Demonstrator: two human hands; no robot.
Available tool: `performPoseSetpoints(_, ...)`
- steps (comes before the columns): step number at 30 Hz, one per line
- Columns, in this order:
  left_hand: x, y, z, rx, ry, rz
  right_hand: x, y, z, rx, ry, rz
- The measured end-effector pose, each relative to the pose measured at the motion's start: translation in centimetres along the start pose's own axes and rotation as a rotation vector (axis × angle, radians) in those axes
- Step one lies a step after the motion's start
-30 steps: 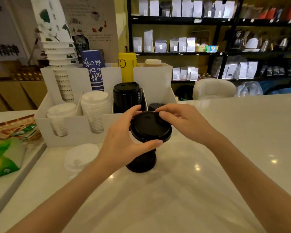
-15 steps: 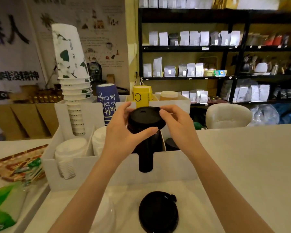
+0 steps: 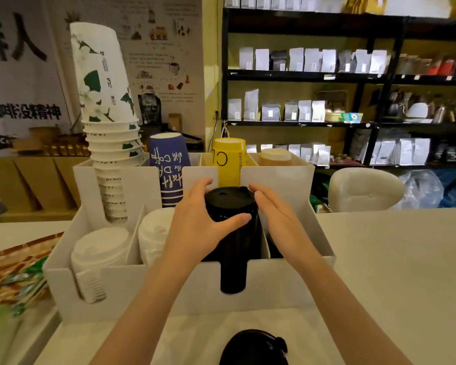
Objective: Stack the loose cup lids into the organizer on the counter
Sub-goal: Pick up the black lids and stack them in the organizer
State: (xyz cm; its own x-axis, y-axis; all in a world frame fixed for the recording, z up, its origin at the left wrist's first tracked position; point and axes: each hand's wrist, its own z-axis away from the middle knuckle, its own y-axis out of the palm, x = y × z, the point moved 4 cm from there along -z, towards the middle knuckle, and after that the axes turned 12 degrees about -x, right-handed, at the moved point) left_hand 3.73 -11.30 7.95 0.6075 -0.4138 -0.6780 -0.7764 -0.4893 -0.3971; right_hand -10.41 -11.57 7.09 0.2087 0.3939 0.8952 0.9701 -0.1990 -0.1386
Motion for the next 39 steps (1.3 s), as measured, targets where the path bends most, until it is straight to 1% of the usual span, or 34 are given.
performPoseSetpoints(2, 0.0, -0.1, 0.0, 0.036, -0.017, -0.031, -0.2, 0.2, 0.0, 0.019, -0.002, 0.01)
performPoseSetpoints(7, -0.3, -0.3, 0.2, 0.15, -0.003, -0.151, -0.5, 0.1, -0.1, -0.034, -0.014, 0.077)
performPoseSetpoints(14, -0.6, -0.2, 0.3, 0.139, 0.013, -0.179, -0.1, -0.2, 0.1, -0.017, -0.089, 0.155)
performPoseSetpoints(18, -1.2, -0.2, 0.8, 0.167, 0.043, -0.178, 1.3, -1.1, 0.6, -0.005, -0.101, 0.137)
performPoseSetpoints(21, -3.1, -1.3, 1.2, 0.116, 0.113, -0.114, 3.4, -2.4, 1.1, -0.057, -0.174, 0.149)
performPoseSetpoints(23, -4.9, -2.4, 1.9, 0.05, 0.222, -0.024, 4.9, -3.2, 1.8, -0.088, -0.244, 0.122)
performPoseSetpoints(25, -6.4, -3.3, 3.2, -0.011, 0.338, 0.028, 5.8, -3.6, 2.9, -0.087, -0.282, 0.096)
performPoseSetpoints(27, -7.0, -3.6, 4.9, -0.015, 0.378, 0.05, 5.8, -3.7, 4.3, -0.051, -0.285, 0.127)
performPoseSetpoints(30, -5.9, -3.1, 8.0, 0.081, 0.346, 0.053, 3.8, -3.7, 6.3, 0.03, -0.229, 0.255)
performPoseSetpoints(35, -1.5, -1.2, 13.7, 0.422, 0.133, -0.067, -0.7, -3.9, 9.9, 0.126, -0.081, 0.37)
performPoseSetpoints(37, 0.2, -0.6, 15.8, 0.473, 0.069, -0.114, -2.8, -3.8, 11.5, 0.13, -0.017, 0.378)
performPoseSetpoints(39, 1.2, -0.2, 17.7, 0.481, 0.017, -0.147, -4.7, -3.5, 12.9, 0.133, 0.005, 0.441)
